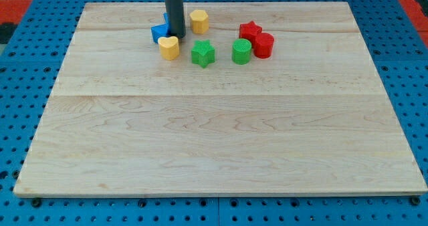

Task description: Keep blue cube on left side of blue triangle

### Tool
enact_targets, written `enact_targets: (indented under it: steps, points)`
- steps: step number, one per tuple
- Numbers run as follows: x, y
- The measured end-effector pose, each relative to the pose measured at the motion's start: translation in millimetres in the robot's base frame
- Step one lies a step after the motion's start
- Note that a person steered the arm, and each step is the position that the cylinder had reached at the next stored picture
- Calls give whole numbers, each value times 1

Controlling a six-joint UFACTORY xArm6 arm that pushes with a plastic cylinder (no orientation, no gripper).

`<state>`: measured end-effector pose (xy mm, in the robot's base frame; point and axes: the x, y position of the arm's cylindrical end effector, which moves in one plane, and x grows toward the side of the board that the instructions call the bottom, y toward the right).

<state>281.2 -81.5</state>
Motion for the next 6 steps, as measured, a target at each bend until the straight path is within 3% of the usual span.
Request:
enact_targets:
  steps: [2,4,5,6]
  points:
    - [-35,1]
    - [-72,44]
    - [-89,20]
    - [-75,-22]
